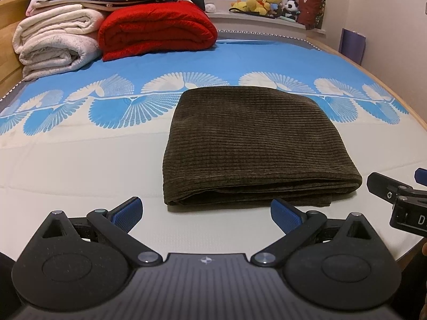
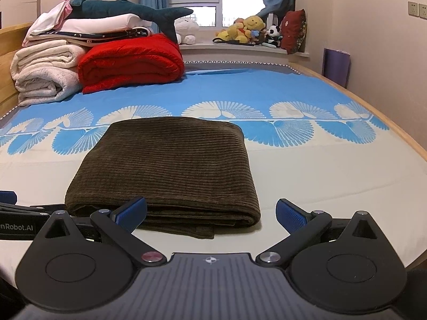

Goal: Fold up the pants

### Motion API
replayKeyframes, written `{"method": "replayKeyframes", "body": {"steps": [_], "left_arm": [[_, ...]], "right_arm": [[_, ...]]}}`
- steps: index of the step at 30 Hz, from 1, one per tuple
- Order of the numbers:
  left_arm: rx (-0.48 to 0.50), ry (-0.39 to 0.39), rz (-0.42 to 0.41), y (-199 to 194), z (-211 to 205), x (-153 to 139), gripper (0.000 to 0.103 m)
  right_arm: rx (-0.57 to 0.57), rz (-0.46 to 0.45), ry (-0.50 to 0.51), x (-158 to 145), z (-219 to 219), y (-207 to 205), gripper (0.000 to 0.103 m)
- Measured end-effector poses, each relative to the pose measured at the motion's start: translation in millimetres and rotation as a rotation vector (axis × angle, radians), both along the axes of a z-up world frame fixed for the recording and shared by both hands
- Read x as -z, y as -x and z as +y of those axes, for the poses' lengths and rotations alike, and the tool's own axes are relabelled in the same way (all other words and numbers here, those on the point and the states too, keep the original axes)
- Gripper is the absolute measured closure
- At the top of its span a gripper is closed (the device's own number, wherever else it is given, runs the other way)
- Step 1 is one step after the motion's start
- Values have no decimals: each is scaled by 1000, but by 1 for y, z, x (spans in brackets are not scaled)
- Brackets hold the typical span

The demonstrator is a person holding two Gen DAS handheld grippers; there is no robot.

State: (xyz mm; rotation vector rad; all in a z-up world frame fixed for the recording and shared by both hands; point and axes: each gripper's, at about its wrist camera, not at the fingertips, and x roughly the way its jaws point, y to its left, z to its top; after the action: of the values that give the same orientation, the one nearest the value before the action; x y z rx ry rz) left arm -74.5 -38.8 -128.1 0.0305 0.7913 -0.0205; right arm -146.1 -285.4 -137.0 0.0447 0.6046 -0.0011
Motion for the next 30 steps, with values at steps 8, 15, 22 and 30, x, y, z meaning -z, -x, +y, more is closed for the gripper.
{"method": "replayKeyframes", "body": {"steps": [8,15,22,30], "left_arm": [[3,-2,-6,1,-1,-1,1],[0,-2,-6,1,0,-3,1],[-1,-1,-6,1,0,-3,1],[0,-2,-7,1,0,-3,1]], "right_arm": [[-1,-1,0,0,-1,0,1],[-3,-2,1,0,-1,1,1],[-3,-3,3,-1,-1,1,1],[-3,-3,3,-1,0,1,1]]}}
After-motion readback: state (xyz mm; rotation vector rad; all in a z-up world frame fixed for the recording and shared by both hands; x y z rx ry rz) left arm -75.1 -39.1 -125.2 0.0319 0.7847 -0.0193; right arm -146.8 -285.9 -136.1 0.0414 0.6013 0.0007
